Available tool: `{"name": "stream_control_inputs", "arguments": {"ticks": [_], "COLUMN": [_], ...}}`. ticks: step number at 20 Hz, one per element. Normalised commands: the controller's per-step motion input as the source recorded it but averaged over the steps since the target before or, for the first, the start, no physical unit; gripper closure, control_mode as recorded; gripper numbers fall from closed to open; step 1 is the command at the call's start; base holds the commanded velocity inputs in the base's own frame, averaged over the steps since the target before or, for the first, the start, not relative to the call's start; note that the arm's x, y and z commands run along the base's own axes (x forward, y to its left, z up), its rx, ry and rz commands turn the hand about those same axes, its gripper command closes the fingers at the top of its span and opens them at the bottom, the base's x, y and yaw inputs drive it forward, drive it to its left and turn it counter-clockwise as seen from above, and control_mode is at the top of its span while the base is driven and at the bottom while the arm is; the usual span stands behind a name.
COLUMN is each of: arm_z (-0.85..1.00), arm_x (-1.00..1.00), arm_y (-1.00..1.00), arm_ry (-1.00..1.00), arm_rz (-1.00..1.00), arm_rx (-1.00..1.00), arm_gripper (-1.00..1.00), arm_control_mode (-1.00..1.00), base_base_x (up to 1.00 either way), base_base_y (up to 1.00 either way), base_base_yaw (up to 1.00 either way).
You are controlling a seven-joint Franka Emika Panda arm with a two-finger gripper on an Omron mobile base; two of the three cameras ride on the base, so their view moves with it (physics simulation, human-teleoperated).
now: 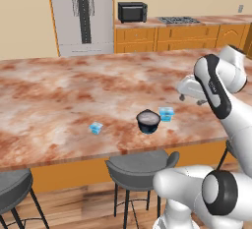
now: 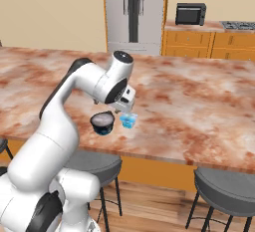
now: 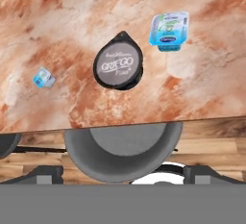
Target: Stack the yogurt containers by placing the smaller containers on top of the larger containers.
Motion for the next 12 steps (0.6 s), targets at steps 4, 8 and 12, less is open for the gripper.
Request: {"name": "stream_control_inputs", "arguments": {"ticks": [4, 8, 12], "arm_z": [-0.18, -0.23, -0.25], "arm_x": [0.0, 0.0, 0.0], "arm_y": [-0.23, -0.19, -0.19], "arm_ry": [0.0, -0.01, -0.03], "arm_rz": [-0.04, -0.04, -0.03], "arm_rx": [0.06, 0.05, 0.06], "arm_gripper": [-1.0, -1.0, -1.0], "arm_control_mode": [-1.0, -1.0, -1.0], "base_base_x": [0.0, 0.0, 0.0], "base_base_y": [0.0, 0.0, 0.0], "base_base_yaw": [0.0, 0.0, 0.0]}}
